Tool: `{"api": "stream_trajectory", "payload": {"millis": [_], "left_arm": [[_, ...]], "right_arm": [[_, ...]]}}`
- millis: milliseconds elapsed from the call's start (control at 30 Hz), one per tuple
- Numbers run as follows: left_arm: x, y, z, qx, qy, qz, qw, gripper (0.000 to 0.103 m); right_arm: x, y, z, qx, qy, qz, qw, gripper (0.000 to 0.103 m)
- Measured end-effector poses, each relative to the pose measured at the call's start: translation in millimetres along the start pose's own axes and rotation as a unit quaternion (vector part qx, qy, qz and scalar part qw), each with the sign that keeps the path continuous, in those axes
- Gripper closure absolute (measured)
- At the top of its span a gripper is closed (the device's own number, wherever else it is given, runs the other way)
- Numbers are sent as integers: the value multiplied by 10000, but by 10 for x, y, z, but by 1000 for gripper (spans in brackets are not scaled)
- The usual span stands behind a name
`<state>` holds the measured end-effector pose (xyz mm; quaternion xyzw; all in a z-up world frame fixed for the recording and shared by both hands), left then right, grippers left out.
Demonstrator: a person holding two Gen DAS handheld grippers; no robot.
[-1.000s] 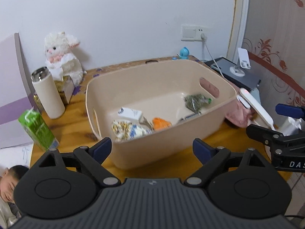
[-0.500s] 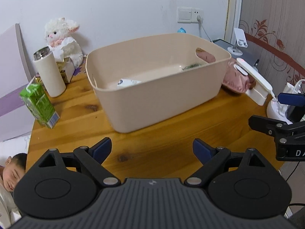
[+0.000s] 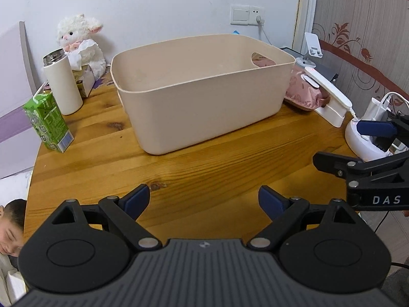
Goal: Organize objects
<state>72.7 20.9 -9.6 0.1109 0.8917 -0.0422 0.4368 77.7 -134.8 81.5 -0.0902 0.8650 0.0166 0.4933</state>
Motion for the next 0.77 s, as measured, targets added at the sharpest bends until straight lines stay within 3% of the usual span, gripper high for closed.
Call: {"api": "stream_trajectory", "payload": {"millis": [267, 767], "left_arm": [[54, 42, -52, -138, -50, -61, 9999, 10], [-42, 9, -113, -49, -125, -74, 9999, 10]], "right_arm": [[91, 36, -17, -69, 89, -40, 9999, 7], [93, 3, 53, -134, 166, 10, 9998, 6]]}}
Point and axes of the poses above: each gripper's, at about its wrist camera, not at the fingertips, and z roughly the way its jaws point, y to its left, x to its underside, the point moved 6 cm from there along z, roughly the way its jaws point, and after that the axes turned 7 degrees about -y, right-handed, at the moved point
